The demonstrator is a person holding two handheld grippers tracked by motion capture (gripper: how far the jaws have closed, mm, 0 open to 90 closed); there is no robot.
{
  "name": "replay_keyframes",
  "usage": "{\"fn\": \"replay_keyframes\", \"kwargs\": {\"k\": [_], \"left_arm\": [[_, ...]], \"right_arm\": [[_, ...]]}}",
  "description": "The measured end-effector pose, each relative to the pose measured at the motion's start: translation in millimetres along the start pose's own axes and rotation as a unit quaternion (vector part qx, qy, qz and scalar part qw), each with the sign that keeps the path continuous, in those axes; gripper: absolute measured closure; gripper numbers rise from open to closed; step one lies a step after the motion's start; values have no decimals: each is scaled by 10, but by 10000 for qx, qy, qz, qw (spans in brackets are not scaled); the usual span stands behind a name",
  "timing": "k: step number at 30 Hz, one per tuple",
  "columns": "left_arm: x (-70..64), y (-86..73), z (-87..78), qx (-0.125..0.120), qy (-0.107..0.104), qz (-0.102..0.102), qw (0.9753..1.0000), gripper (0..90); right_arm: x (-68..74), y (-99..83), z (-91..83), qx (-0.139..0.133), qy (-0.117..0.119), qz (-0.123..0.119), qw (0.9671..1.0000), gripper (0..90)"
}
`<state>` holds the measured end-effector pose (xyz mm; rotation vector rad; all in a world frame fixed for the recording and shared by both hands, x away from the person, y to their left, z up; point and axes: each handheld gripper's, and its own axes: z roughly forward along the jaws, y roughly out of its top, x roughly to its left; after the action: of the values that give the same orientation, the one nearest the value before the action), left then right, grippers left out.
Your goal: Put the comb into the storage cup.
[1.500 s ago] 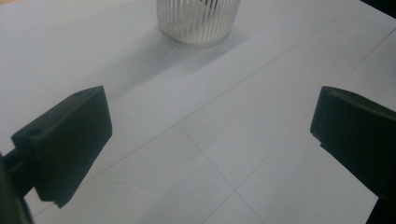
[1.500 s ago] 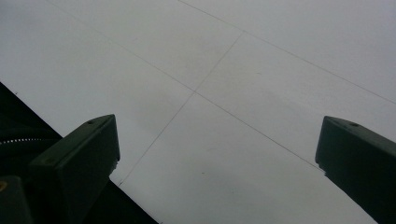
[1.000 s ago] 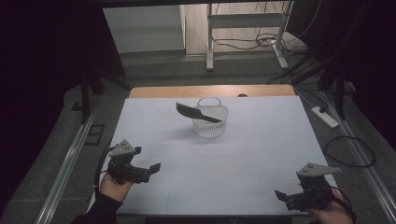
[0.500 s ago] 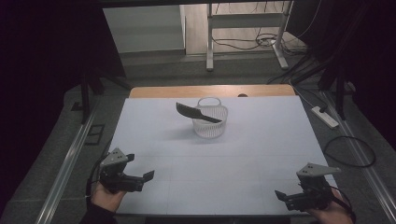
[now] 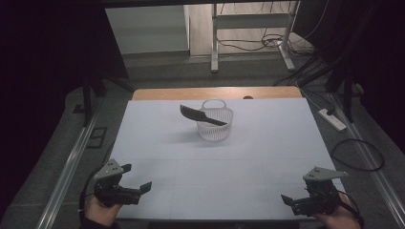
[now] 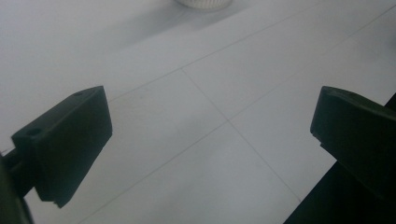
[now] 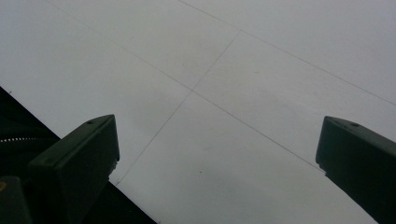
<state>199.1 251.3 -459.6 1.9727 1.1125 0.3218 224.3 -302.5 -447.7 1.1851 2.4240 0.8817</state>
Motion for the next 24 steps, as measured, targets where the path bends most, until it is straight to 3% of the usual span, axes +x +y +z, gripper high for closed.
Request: {"fn": "replay_keyframes", "kwargs": {"k": [11,18,24], "left_arm": [[-35,-95,-97,41,143,-46,9999,0],[-42,-133,-167,-68,241,-118,9996,0],[-65,-147,-191,10,348,-117,9993,0]], "right_arm": [[0,-3,-3,5,-23,3,10000,0],[2,-3,-4,10,-32,4,10000,0],[3,-3,-5,9,-36,5,10000,0]]}}
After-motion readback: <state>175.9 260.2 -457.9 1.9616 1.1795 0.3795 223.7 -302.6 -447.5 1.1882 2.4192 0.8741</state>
